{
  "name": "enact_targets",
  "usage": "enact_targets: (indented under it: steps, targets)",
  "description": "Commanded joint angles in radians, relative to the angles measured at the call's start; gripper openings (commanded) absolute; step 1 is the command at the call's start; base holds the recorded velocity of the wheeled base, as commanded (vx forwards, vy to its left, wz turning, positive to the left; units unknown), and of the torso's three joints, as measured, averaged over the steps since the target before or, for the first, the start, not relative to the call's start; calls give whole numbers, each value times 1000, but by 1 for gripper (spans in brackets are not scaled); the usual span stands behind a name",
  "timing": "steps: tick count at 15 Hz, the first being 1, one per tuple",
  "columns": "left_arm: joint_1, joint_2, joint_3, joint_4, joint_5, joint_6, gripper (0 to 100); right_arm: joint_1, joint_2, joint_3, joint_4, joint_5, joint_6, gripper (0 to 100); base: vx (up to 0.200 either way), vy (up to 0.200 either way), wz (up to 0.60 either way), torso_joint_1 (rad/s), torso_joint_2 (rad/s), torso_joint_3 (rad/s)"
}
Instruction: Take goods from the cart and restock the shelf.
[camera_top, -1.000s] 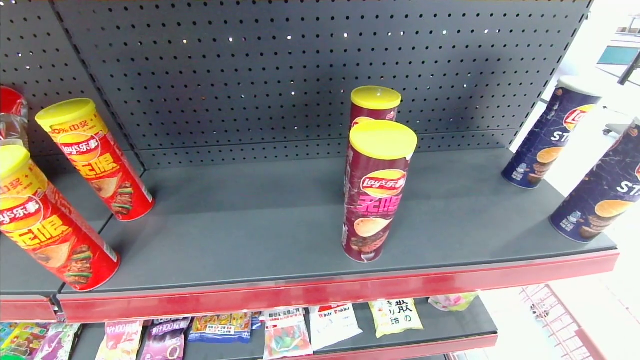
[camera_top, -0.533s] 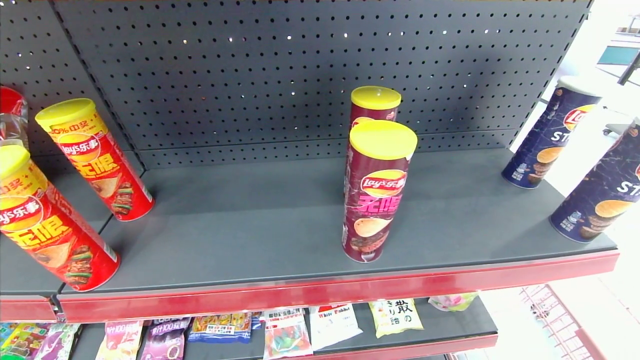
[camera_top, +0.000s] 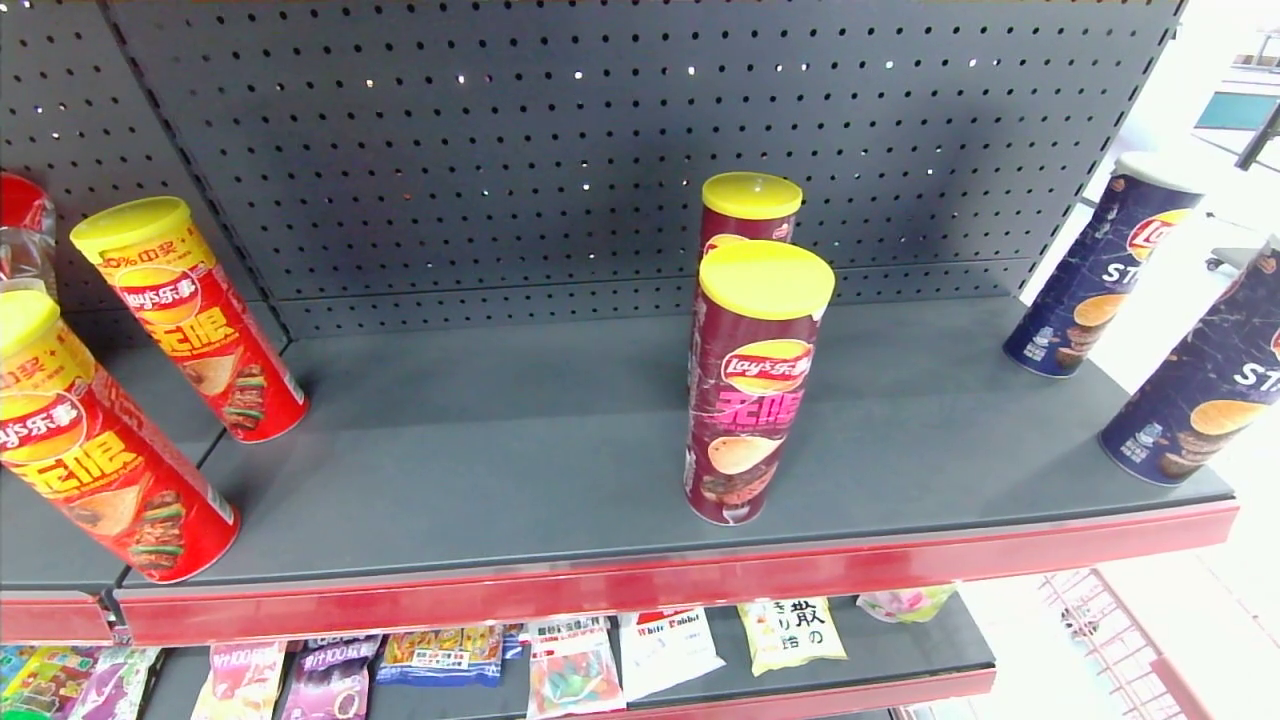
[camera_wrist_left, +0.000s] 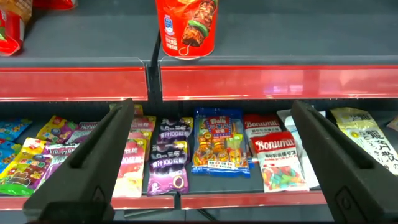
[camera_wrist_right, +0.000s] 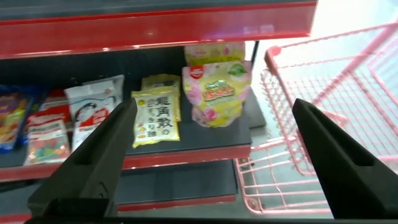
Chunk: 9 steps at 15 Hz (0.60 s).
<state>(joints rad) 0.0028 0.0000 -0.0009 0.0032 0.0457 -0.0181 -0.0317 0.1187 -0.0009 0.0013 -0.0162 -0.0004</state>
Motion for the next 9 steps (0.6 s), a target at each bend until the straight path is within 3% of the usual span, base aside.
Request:
enact_targets:
  steps: [1, 2, 9]
  targets:
    - [0, 2, 1, 0, 0, 0, 100, -16, -24, 1, -1, 24, 5, 100, 0, 0, 0, 0, 0, 0]
    - [0, 2, 1, 0, 0, 0, 100, 47, -102, 1, -1, 28, 0, 100, 0, 0, 0, 0, 0, 0]
    - [0, 2, 1, 0, 0, 0, 100, 33, -116, 1, -1, 4, 2, 100, 0, 0, 0, 0, 0, 0]
